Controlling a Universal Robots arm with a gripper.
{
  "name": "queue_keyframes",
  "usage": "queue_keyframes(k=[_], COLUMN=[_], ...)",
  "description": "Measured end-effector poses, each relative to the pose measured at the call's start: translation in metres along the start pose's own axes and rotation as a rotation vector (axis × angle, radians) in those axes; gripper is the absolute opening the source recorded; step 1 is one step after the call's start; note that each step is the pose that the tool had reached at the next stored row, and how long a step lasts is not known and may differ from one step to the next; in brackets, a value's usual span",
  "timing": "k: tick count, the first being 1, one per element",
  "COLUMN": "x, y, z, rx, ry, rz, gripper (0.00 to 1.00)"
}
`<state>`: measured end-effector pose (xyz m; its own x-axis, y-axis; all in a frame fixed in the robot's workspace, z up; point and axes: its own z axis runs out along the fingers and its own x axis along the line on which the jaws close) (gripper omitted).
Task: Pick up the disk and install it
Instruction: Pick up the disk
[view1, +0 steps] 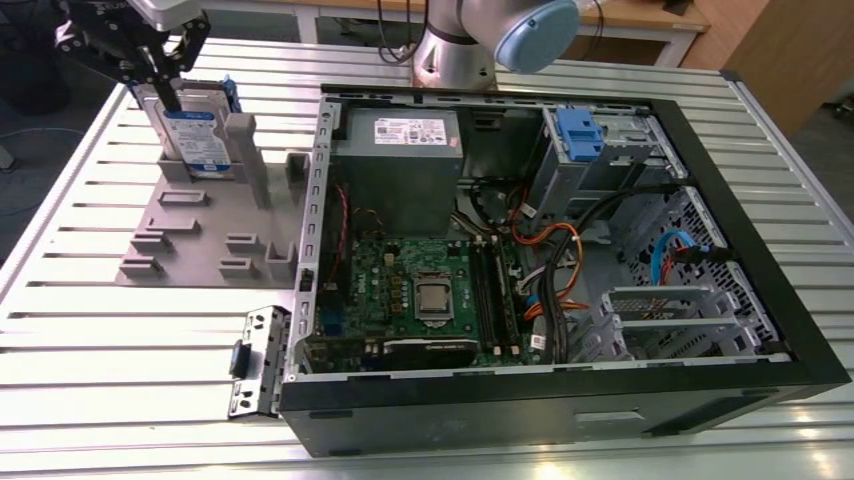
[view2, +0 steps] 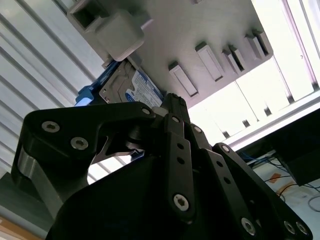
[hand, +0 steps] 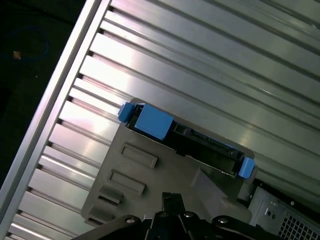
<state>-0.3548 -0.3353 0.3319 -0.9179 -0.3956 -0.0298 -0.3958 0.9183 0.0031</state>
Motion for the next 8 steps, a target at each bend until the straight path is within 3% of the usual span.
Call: queue_keyframes(k=[8], x=[0.0], y=[0.0], z=[0.0], rx=[-0.0008], ry=[0.0001], rz=[-0.028], gripper=[0.1])
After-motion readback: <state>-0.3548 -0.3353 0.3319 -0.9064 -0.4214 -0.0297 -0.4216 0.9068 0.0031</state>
